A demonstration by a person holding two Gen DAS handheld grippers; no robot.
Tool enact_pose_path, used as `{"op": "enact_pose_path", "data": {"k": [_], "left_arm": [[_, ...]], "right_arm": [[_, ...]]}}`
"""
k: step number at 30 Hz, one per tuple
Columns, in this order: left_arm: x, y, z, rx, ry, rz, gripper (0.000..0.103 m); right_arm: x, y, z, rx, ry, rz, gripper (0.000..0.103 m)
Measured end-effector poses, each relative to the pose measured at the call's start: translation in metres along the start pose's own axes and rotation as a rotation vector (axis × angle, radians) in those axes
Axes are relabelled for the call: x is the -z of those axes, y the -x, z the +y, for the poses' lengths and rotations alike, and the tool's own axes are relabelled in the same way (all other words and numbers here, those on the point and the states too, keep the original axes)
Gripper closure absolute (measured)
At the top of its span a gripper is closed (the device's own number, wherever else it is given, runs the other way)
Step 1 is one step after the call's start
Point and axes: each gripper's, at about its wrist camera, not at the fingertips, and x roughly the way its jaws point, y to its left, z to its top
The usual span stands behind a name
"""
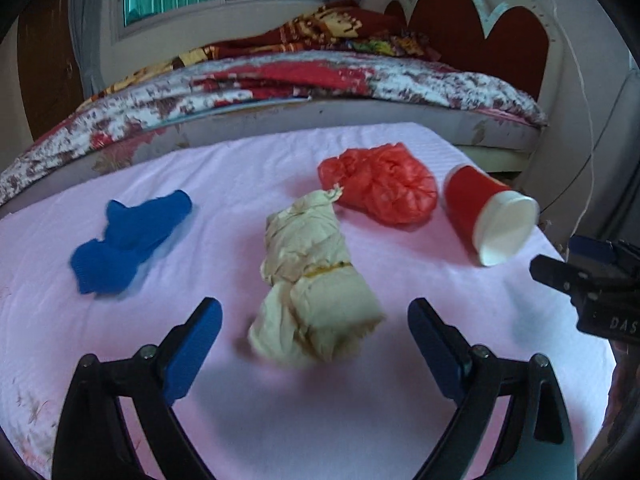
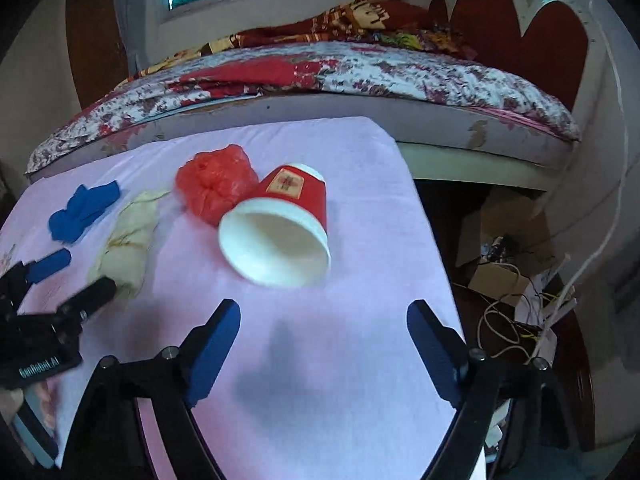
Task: Collect trash
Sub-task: 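Grasp the beige cloth roll with left tool while right tool grasps the red paper cup, then carry the beige cloth and red cup with both tools over the bin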
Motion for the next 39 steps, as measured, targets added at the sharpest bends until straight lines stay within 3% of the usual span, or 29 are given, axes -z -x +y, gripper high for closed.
{"op": "enact_pose_path", "data": {"k": [4, 7, 10, 12, 13, 15, 20, 26, 39], "left_arm": [[-0.006, -0.015, -0.002, 0.000, 0.012, 0.036, 0.011], [-0.005, -0.025, -0.003, 0.001, 0.016, 0.067, 0.018], [-0.005, -0.030, -0.001, 0.030, 0.035, 0.092, 0.032], [-0.004, -0.028, 0.001, 0.048, 0.042, 0.091, 0.057], [-0.004, -0.027, 0.002, 0.060, 0.043, 0.089, 0.067], [-0.003, -0.020, 0.004, 0.084, 0.050, 0.072, 0.077], [0.003, 0.012, 0.001, 0.102, 0.028, -0.013, 0.079], [0.018, 0.050, -0.016, 0.132, -0.028, -0.054, 0.079], [0.060, 0.130, -0.068, 0.243, -0.109, -0.118, 0.079]], "right_arm": [[-0.014, -0.028, -0.008, 0.001, -0.065, 0.041, 0.026], [-0.019, -0.040, -0.011, -0.009, -0.104, 0.063, 0.040], [-0.019, -0.044, -0.010, -0.017, -0.104, 0.069, 0.060], [-0.018, -0.043, -0.010, -0.044, -0.102, 0.070, 0.093], [-0.016, -0.039, -0.010, -0.049, -0.102, 0.069, 0.094], [-0.014, -0.031, -0.011, -0.060, -0.102, 0.059, 0.098], [-0.003, -0.005, -0.013, -0.077, -0.096, 0.025, 0.099], [0.021, 0.040, -0.021, -0.106, -0.119, -0.028, 0.099], [0.115, 0.182, -0.055, -0.092, -0.143, -0.161, 0.099]]}}
